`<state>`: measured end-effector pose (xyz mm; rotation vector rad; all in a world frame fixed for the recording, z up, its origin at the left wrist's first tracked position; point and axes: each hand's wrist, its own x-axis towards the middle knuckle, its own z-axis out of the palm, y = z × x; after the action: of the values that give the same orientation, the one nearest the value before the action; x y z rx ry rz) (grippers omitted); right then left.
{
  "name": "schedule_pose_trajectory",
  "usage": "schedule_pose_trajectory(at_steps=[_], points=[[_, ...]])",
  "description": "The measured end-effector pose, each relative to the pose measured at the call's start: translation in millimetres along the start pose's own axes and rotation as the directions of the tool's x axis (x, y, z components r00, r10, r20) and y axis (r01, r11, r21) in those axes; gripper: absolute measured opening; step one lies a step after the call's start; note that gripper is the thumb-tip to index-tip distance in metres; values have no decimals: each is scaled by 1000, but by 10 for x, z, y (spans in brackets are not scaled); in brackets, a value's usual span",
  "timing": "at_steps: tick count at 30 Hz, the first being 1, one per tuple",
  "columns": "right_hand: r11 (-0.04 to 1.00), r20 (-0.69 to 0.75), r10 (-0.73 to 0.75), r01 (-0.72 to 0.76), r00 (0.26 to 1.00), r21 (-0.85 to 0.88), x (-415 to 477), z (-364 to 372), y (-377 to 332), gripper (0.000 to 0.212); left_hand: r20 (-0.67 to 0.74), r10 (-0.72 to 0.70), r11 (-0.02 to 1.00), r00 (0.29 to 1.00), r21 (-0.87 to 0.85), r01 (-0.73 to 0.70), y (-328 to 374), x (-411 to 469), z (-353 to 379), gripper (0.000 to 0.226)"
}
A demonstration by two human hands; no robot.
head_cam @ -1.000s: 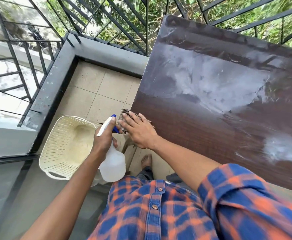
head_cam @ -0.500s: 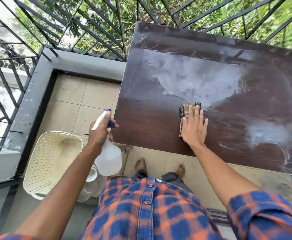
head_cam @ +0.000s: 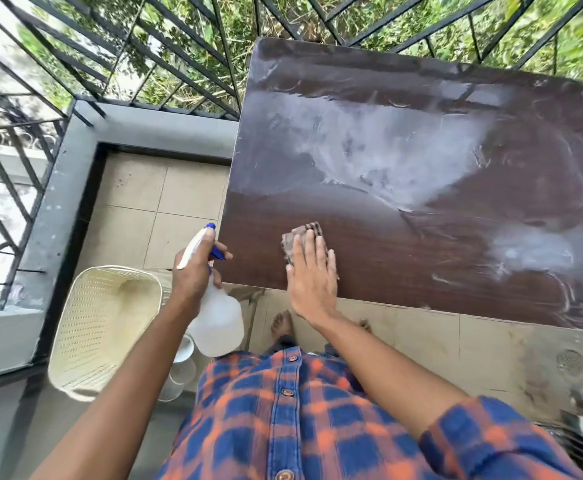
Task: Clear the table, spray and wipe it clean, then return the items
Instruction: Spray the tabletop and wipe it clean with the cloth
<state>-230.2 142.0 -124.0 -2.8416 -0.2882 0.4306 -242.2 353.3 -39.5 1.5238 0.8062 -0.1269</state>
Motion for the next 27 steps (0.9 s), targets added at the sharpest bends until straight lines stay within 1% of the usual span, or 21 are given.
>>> schedule_pose_trajectory(at_steps=[2, 4, 5, 7, 10, 11, 13, 14, 16, 18, 21, 22, 24, 25, 27], points=[[975, 86, -215, 219, 973, -35, 163, 21, -394, 64, -17, -3, 1000, 1000, -20, 3, -15, -37, -82, 43], [913, 192, -389, 405, 901, -51, 260, 31, -705, 65, -33, -5, 1000, 999, -28, 4, -46, -81, -165, 44], [881, 232, -445, 470, 865, -61, 266, 41, -809, 66, -42, -9, 999, 999, -36, 8, -63, -105, -208, 46], [821, 281, -516, 561, 809, -106, 242, 57, -889, 66, -58, -19, 999, 998, -45, 16, -92, -141, -263, 50], [715, 336, -615, 684, 714, -143, 190, 58, -715, 63, -73, -12, 1000, 997, -17, 11, -142, -183, -271, 51], [691, 343, -637, 708, 691, -144, 165, 49, -600, 63, -73, -13, 1000, 997, -13, 12, -150, -195, -255, 49], [681, 341, -649, 719, 680, -137, 73, 20, -276, 64, -53, -14, 1000, 999, 3, 14, -163, -225, -176, 46], [691, 325, -644, 709, 693, -141, 4, 4, -71, 65, -35, -6, 1000, 999, 18, 7, -162, -240, -111, 45], [756, 250, -595, 638, 764, -150, -164, -39, 362, 65, -2, 4, 999, 1000, 45, -4, -161, -263, 27, 43], [855, 169, -467, 492, 868, -164, -365, -126, 867, 61, 41, -8, 999, 999, 51, 6, -156, -280, 227, 42], [960, 103, -218, 232, 971, -158, -715, -232, 1583, 57, 99, -14, 998, 995, 67, 7, -146, -280, 508, 45], [981, 83, -120, 131, 989, -143, -848, -272, 1823, 58, 118, -12, 997, 993, 73, 3, -137, -283, 625, 47], [992, 55, 48, -41, 997, -120, -1087, -354, 2217, 59, 146, -6, 996, 989, 84, -7, -118, -290, 849, 49], [989, 39, 98, -93, 994, -114, -1175, -389, 2351, 59, 160, -2, 996, 987, 86, -12, -107, -300, 958, 48], [986, 26, 131, -128, 991, -109, -1237, -425, 2443, 58, 194, 10, 996, 981, 82, -26, -72, -327, 1142, 48]])
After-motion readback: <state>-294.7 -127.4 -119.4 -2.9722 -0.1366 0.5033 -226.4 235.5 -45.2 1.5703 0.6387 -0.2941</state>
